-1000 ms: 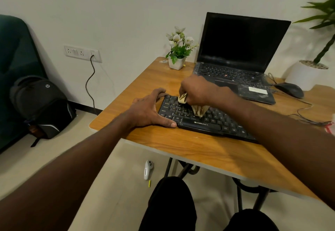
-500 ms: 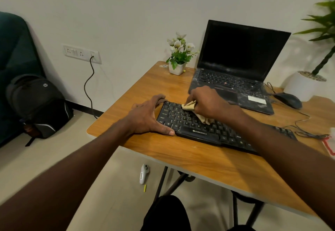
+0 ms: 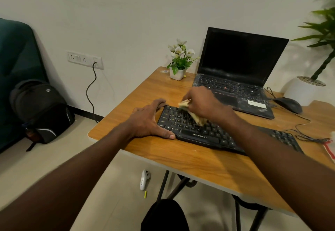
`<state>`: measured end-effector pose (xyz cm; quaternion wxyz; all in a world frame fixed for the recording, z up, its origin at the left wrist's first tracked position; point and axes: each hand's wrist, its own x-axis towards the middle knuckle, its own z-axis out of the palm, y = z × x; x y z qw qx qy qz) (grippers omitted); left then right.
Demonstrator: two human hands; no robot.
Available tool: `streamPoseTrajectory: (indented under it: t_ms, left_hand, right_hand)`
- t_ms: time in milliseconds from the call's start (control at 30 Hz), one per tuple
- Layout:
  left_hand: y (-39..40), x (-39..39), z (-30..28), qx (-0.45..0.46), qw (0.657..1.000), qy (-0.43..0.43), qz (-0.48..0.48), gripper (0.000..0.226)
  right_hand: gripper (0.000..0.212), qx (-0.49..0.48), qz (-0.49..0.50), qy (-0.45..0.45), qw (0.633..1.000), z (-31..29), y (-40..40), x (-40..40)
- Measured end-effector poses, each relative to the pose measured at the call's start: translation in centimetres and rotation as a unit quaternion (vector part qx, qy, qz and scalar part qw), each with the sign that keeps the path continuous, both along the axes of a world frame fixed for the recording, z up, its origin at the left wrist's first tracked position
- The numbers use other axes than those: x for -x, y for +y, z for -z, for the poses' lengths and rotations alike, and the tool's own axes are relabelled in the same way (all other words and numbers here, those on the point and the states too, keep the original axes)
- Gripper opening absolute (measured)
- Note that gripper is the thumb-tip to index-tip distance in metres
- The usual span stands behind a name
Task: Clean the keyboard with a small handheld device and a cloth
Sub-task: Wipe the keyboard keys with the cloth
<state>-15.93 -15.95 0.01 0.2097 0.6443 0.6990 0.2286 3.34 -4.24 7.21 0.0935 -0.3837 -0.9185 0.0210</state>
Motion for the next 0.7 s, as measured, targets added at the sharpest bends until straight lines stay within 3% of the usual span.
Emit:
streamPoseTrajectory:
  t_ms: [100, 200, 367, 433, 567, 700]
  left_hand:
    - [-0.1, -0.2, -0.2, 0.0, 1.0, 0.0, -0.002, 0.136]
    - [0.0, -0.1, 0.0, -0.001, 1.0, -0.002, -0.004, 0.137]
    - [-0.1, -0.1, 0.0, 0.001, 1.0, 0.0, 0.001, 0.144]
    - [0.0, -0.1, 0.0, 0.007, 1.0, 0.003, 0.001, 0.144]
    - [0.0, -0.1, -0.1, 0.008, 1.0, 0.002, 0.0, 0.136]
    - [0.0, -0.3, -0.3, 0.008, 1.0, -0.001, -0.004, 0.135]
  right_hand:
    - [0.031, -0.032, 0.001, -0.028, 0.999, 1.4, -0.6, 0.5]
    - [0.024, -0.08, 0.017, -0.068, 0.994, 1.6, -0.4, 0.1]
    - [0.018, -0.151, -0.135, -0.134, 0.97, 1.7, -1.5, -1.8]
    - [0.032, -0.128, -0.158, -0.114, 0.972, 1.3, -0.9, -3.1]
    - [0.038, -0.038, -0.046, -0.017, 0.998, 0.6, 0.8, -4.5]
    - [0.041, -0.055, -0.07, -0.035, 0.995, 1.4, 0.5, -5.6]
